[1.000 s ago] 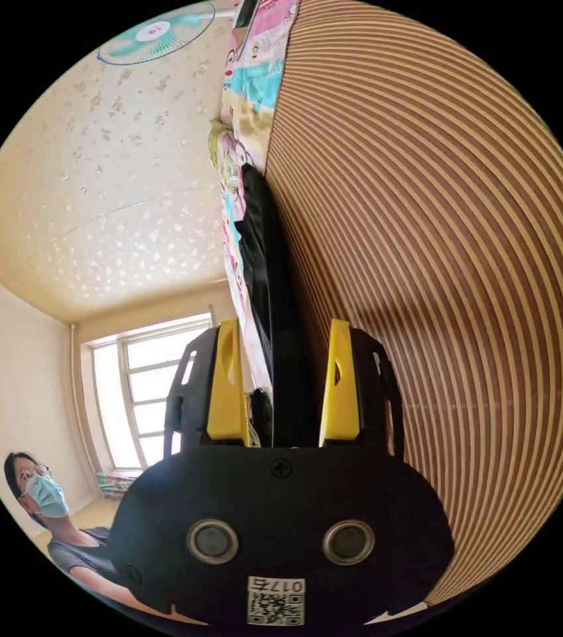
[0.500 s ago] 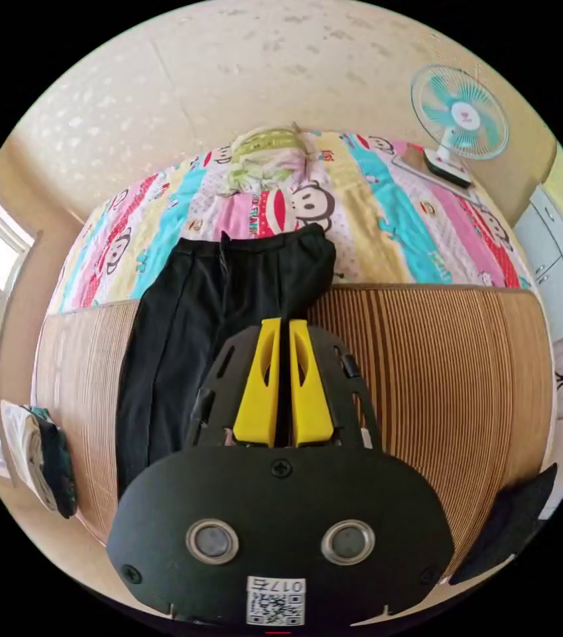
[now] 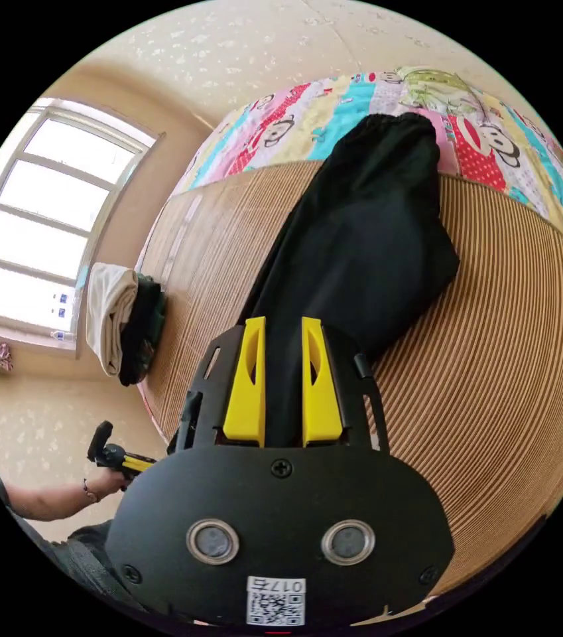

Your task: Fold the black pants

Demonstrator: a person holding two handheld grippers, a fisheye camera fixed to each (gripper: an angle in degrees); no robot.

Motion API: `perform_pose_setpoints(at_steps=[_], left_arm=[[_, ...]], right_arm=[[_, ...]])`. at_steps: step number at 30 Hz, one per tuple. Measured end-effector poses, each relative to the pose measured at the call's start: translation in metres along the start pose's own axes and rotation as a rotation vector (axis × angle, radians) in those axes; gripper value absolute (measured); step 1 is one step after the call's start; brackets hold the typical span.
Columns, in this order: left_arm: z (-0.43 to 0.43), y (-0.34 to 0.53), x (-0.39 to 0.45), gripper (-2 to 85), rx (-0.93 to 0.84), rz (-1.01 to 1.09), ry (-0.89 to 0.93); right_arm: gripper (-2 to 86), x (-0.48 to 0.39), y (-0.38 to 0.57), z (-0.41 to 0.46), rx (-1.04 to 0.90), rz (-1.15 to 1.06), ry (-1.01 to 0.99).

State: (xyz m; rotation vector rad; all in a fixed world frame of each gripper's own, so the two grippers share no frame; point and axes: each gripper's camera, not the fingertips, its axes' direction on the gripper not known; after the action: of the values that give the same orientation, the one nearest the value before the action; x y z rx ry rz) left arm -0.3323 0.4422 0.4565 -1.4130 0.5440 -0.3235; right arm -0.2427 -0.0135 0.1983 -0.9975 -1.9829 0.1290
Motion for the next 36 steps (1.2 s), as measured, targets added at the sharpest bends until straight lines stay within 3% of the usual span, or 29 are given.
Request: perform_pose_setpoints(at_steps=[5, 11, 15, 18, 22, 24, 27, 31, 36], left_arm=[[-0.02, -0.012, 0.014, 0.3, -0.098, 0.102, -0.044], [-0.046, -0.025, 0.031, 0.3, -0.219, 0.149, -0.03], [-0.075, -0.034, 0.042, 0.1, -0.348, 0.134, -0.04], [-0.121, -0.037, 0.067, -0.2, -0.375, 0.228, 0.078], [-0.211, -0.018, 0.104, -0.3, -0.293, 0.51, 0.207], [-0.243, -0.007, 0.097, -0.4, -0.233, 0.553, 0.247], [-0.252, 0.005, 0.059, -0.4, -0.14, 0.453, 0.21], [-0.196, 0.01, 0.02, -0.4, -0.217, 0.301, 0.022], [-0.169, 0.013, -0.004, 0.1, -0.229, 0.176, 0.042]], right_arm=[[11.9, 0.032, 0.204, 0.061, -0.214, 0.241, -0.114], [9.6, 0.016, 0.329, 0.104, -0.151, 0.498, -0.42], [3.5, -0.003, 0.355, 0.101, -0.108, 0.56, -0.375], [2.3, -0.023, 0.351, 0.067, -0.027, 0.559, -0.347], [1.7, -0.077, 0.33, 0.006, 0.099, 0.391, -0.282], [1.6, -0.094, 0.329, -0.005, 0.136, 0.341, -0.268], [1.5, -0.098, 0.332, 0.029, 0.031, 0.344, -0.147], [1.5, -0.073, 0.339, 0.122, -0.163, 0.41, -0.083], [1.5, -0.052, 0.345, 0.161, -0.235, 0.503, 0.001]])
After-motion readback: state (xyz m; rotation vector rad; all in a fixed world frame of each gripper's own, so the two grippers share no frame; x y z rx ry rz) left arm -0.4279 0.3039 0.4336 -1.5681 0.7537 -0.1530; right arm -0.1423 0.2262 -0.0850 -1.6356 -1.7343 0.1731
